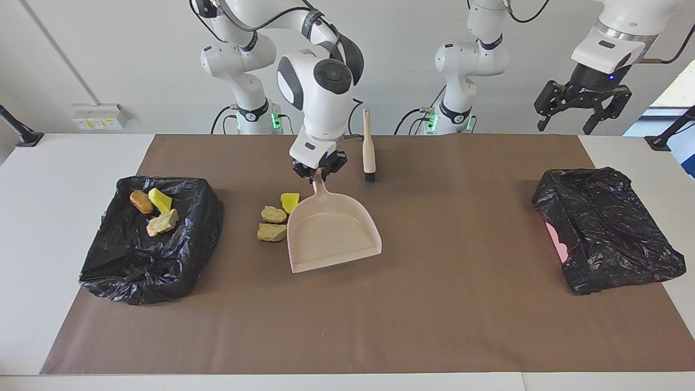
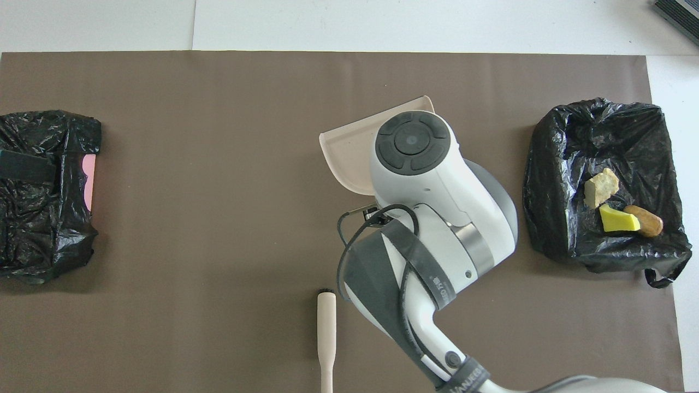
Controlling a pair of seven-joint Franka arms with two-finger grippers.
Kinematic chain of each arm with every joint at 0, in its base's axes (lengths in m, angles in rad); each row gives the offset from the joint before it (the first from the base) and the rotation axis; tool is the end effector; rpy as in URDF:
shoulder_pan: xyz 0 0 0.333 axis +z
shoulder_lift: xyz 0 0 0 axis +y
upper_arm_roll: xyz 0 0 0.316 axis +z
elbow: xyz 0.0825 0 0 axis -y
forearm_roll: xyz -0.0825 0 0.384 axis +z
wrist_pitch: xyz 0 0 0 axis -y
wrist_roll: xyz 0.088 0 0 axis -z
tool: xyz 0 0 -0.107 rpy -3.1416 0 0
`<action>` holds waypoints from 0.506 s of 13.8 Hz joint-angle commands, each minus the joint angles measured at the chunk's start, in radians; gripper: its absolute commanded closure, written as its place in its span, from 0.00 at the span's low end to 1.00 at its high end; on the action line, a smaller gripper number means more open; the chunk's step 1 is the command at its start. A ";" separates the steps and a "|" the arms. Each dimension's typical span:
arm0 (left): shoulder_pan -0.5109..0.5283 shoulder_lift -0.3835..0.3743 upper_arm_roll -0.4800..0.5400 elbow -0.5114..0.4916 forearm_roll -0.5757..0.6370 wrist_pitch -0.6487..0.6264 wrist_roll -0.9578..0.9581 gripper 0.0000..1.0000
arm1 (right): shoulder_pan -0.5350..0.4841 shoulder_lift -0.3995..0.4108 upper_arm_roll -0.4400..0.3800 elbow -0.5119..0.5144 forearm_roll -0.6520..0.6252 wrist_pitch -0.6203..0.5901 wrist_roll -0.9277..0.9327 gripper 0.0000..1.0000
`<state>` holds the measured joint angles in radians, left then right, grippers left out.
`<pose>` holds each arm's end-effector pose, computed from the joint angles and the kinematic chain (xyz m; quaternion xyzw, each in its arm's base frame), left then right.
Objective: Sweep and dump trash in bin
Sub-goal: 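Bring the empty dustpan back beside the remaining sponges with the right gripper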
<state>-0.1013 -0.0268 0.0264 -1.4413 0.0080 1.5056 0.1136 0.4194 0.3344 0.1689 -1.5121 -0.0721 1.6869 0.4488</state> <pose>0.5364 -0.0391 0.6938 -0.9946 0.0936 -0.0455 0.0045 0.5458 0.3401 0.4621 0.9942 0.0740 -0.0634 0.0448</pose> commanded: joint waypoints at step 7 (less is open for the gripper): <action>-0.017 -0.033 0.014 -0.020 -0.003 -0.116 -0.003 0.00 | 0.070 0.268 0.001 0.198 0.095 0.224 0.265 1.00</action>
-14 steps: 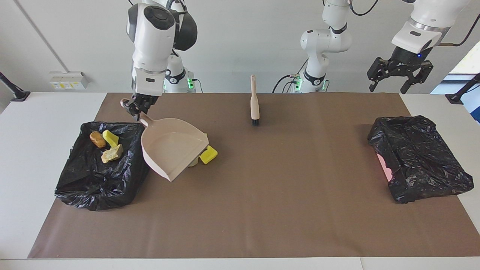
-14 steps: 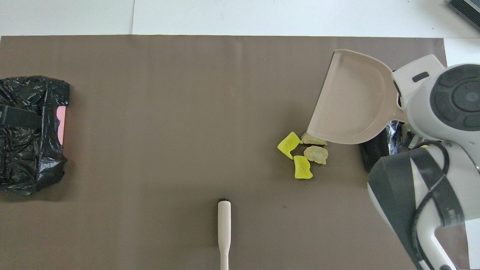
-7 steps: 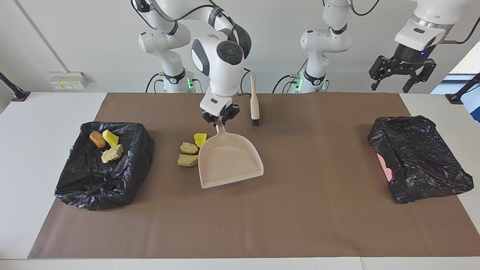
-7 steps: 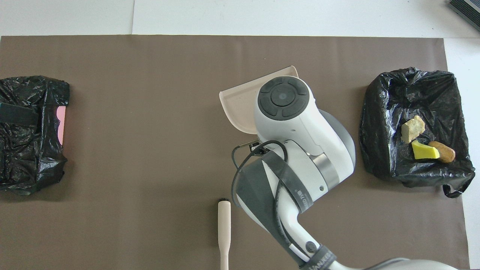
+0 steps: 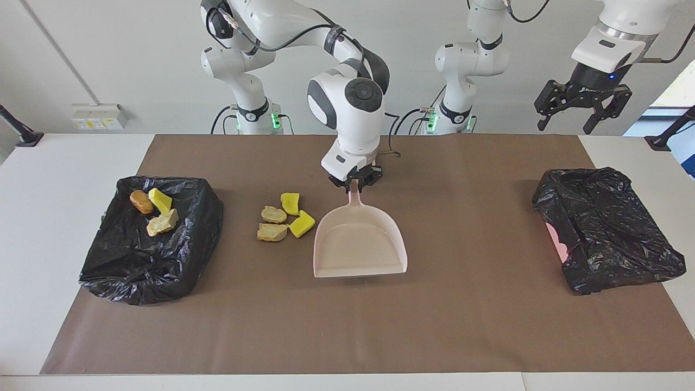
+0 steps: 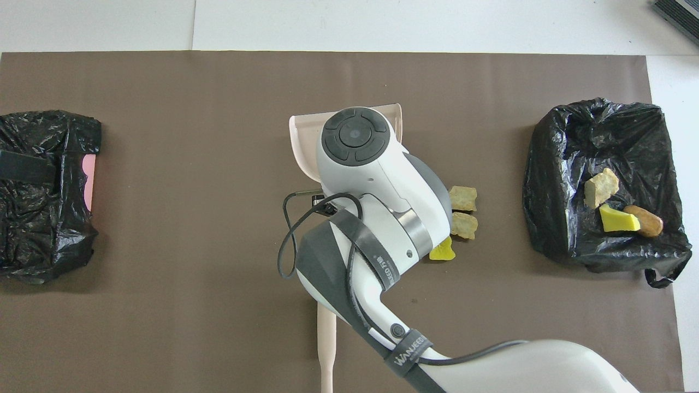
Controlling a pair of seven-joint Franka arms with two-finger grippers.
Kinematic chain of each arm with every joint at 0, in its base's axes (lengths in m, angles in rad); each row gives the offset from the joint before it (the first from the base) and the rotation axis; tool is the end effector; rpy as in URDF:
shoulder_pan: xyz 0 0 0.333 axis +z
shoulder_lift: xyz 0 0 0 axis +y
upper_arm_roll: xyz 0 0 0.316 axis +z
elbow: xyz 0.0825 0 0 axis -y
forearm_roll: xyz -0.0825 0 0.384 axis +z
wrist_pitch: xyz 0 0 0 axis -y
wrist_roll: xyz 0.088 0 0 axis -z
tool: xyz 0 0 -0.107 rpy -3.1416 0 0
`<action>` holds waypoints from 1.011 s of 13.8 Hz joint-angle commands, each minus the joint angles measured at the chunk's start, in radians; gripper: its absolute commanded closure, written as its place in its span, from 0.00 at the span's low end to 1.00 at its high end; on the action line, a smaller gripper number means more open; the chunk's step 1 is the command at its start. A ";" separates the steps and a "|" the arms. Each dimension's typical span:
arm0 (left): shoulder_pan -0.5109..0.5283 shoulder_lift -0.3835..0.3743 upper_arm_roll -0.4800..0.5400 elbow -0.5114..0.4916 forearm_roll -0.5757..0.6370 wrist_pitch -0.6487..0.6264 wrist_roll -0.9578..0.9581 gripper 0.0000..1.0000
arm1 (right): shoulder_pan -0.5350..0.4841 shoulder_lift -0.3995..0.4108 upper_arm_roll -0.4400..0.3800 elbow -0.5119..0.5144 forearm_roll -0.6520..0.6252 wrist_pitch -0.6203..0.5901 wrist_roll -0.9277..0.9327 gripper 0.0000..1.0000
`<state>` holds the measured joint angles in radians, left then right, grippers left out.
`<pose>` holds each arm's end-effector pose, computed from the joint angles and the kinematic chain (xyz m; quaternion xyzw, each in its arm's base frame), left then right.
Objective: Sweep and dump trash in bin
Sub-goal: 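Bring the empty dustpan back beside the remaining sponges with the right gripper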
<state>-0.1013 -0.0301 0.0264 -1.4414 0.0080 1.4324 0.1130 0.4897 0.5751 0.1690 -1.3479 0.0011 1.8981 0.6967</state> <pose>0.5278 -0.0384 0.6887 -0.9956 0.0932 -0.0105 0.0038 0.5801 0.4179 0.3935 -0.9984 0.0321 0.0358 0.0308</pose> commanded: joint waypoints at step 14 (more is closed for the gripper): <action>-0.029 -0.039 0.012 -0.040 -0.005 0.009 -0.009 0.00 | 0.003 -0.130 0.003 -0.131 0.034 -0.088 -0.049 0.00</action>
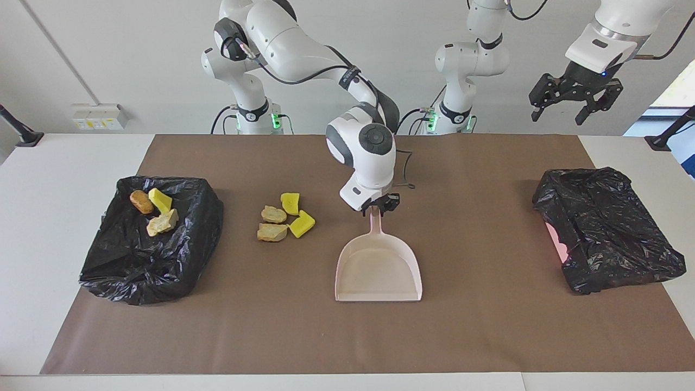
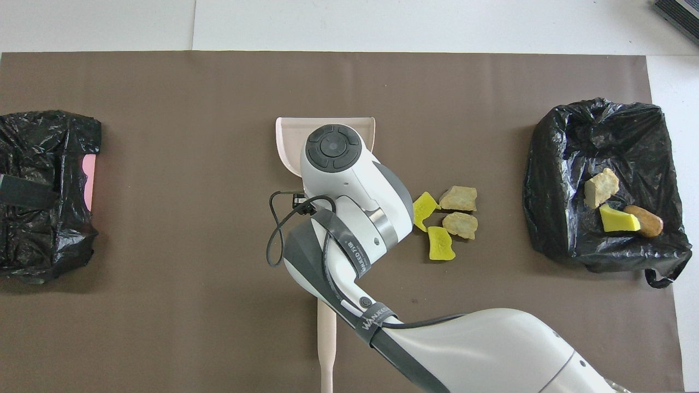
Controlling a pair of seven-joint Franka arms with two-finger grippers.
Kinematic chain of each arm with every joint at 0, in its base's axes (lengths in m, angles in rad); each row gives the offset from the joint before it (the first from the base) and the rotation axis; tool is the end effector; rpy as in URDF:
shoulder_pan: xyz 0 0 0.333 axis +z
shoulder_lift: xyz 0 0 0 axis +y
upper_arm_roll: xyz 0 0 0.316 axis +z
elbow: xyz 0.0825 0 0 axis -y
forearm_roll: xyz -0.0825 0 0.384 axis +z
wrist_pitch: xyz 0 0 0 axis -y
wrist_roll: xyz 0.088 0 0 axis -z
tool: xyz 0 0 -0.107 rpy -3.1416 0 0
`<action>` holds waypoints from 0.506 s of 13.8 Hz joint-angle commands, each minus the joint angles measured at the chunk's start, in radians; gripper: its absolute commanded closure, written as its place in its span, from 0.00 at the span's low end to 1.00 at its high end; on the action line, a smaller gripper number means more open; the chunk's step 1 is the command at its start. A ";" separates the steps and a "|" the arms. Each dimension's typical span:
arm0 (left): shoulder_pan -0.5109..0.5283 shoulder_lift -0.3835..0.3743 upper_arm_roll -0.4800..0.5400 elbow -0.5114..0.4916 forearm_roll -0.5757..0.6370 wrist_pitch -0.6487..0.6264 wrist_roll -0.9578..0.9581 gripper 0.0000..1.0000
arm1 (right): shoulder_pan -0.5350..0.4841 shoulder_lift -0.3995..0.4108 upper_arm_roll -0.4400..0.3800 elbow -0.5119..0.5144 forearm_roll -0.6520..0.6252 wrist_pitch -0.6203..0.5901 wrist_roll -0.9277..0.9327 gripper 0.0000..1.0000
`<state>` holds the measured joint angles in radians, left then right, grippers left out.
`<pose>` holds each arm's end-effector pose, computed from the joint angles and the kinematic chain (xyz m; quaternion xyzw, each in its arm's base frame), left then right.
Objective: Sweep and dump trash in bin
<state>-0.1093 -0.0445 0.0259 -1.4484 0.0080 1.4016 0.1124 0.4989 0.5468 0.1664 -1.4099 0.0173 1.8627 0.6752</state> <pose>0.5194 -0.0421 0.6903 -0.9953 0.0971 0.0012 0.0033 0.5617 0.4159 0.3814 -0.9976 0.0178 0.0661 0.0136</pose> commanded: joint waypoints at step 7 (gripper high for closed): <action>-0.168 0.000 0.003 -0.180 -0.010 0.288 -0.118 0.00 | 0.088 -0.392 0.007 -0.423 0.128 -0.039 -0.022 0.00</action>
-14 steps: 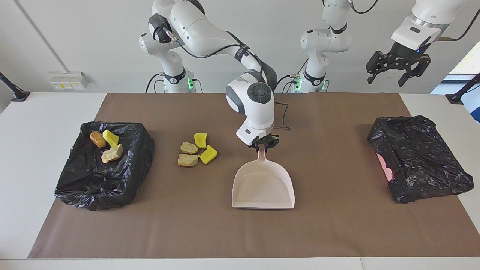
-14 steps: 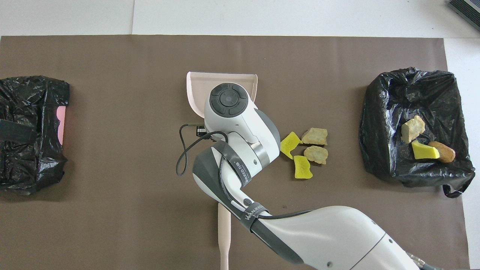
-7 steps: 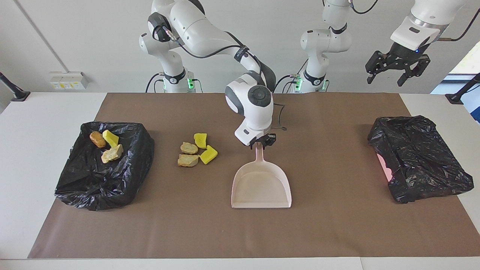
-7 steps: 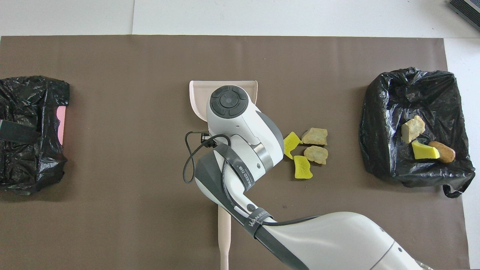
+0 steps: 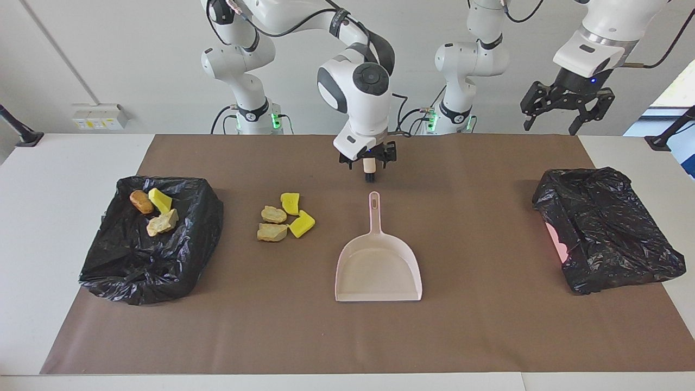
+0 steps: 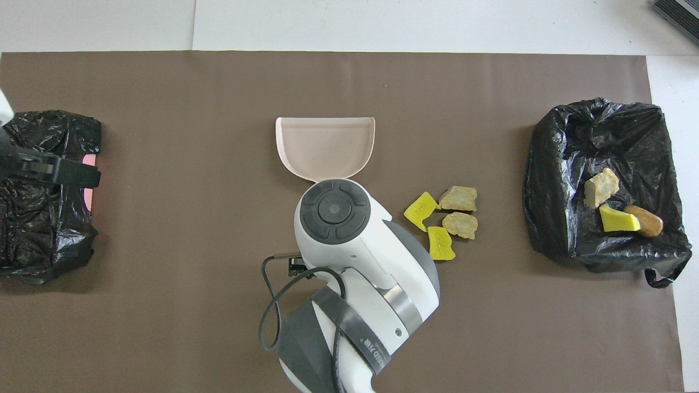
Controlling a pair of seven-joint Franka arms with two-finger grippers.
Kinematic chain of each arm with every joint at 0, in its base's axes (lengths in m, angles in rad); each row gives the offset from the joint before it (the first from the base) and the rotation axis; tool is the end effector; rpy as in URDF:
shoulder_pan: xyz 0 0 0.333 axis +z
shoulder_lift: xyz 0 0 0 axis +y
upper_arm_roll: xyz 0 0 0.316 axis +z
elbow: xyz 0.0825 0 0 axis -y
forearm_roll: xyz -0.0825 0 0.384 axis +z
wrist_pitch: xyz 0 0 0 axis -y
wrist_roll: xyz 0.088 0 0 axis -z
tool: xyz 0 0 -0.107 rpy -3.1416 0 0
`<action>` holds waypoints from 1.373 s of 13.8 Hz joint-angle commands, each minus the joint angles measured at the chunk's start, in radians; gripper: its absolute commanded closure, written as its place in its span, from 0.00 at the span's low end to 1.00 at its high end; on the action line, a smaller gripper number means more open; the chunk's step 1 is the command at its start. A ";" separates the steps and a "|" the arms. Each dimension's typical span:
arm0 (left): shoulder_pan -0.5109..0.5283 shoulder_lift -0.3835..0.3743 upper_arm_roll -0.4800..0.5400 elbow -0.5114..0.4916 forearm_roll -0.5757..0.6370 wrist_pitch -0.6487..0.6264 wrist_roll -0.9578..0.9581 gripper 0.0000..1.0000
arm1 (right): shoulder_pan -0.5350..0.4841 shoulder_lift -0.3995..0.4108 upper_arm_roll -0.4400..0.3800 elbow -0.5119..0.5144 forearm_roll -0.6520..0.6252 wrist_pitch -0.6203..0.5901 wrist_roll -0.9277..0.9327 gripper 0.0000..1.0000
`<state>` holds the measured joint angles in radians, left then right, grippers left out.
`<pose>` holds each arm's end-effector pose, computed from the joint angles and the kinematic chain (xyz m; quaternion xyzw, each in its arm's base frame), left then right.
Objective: Sweep and dump trash in bin
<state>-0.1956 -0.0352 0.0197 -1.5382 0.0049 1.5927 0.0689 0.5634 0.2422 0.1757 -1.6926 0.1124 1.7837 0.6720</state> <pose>0.5378 -0.0948 0.6613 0.9915 -0.1219 0.0449 0.0003 0.4531 0.4155 0.4444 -0.9943 -0.0165 0.1047 0.0092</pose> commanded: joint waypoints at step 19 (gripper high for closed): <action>-0.482 0.325 0.009 -0.362 0.003 0.727 -0.612 0.00 | 0.320 -0.328 -0.002 -0.731 0.286 0.459 0.060 0.61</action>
<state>-0.6623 0.2752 0.0180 -1.8893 0.0050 2.2859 -0.5221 0.8788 -0.0671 0.1753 -2.4038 0.3762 2.2207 0.7144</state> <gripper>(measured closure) 0.000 0.207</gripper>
